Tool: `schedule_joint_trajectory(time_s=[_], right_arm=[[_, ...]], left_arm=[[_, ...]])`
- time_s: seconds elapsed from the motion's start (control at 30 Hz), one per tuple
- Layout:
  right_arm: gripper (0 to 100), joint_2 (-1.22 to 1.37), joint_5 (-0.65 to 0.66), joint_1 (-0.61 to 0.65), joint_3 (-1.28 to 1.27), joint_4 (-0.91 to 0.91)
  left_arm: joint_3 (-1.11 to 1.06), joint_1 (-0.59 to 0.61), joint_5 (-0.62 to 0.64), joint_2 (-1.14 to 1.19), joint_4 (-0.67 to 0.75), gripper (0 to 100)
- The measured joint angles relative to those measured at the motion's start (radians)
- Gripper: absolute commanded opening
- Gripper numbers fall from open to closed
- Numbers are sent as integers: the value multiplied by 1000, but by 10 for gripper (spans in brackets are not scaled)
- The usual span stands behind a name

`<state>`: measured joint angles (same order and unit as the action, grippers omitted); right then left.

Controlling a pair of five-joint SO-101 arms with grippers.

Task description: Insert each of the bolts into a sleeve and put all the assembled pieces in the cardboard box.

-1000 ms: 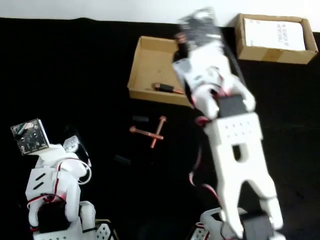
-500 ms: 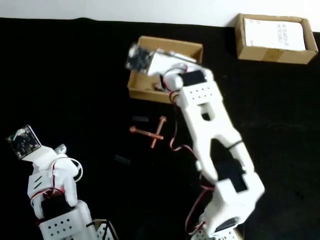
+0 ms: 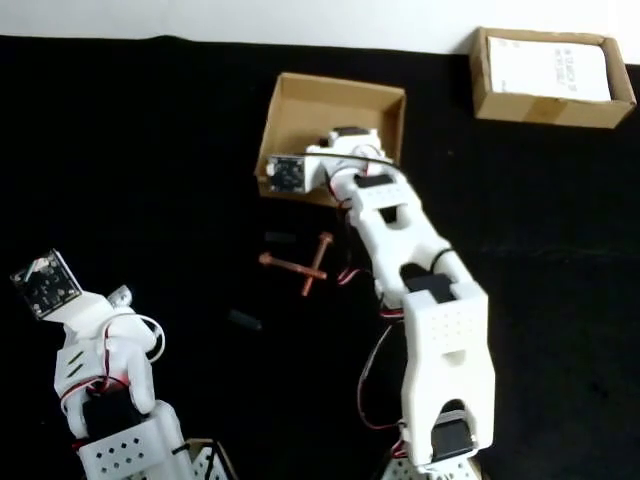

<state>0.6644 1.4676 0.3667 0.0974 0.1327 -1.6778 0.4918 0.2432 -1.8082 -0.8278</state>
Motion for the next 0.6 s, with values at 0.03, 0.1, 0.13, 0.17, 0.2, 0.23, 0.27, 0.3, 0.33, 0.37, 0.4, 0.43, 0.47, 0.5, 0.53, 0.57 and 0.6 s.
schedule_joint_trajectory(time_s=[0.03,0.1,0.13,0.17,0.2,0.23,0.27,0.3,0.33,0.37,0.4,0.43,0.47,0.5,0.53,0.57,0.6], right_arm=[[149,-5,-26,0,-3,14],[221,-44,-117,2,-26,75],[239,-81,-181,5,-40,121],[241,-127,-247,12,-52,175],[241,-178,-313,26,-64,232],[241,-232,-377,43,-74,293],[241,-284,-440,61,-77,359],[241,-333,-505,77,-78,430],[241,-377,-572,89,-78,499],[241,-423,-643,100,-78,575],[241,-466,-718,114,-78,652],[241,-503,-795,127,-78,730],[241,-532,-878,144,-78,809],[241,-555,-957,164,-78,882],[241,-568,-1031,186,-78,945],[241,-574,-1097,204,-78,999],[241,-574,-1154,219,-81,1028]], left_arm=[[0,-3,0,0,0,8],[0,-6,0,0,0,8],[0,-8,0,0,0,8],[0,-8,0,0,0,8],[0,-8,0,0,0,8],[0,-8,0,0,0,8],[0,-8,0,0,0,8],[0,-8,0,0,0,8],[0,-8,0,0,0,8],[0,-8,0,0,0,8],[0,-8,0,0,0,8],[0,-8,0,0,0,8],[0,-8,0,0,0,8],[0,-8,0,0,0,8],[0,-8,0,0,0,8],[0,-8,0,0,0,8],[0,-8,0,0,0,8]])
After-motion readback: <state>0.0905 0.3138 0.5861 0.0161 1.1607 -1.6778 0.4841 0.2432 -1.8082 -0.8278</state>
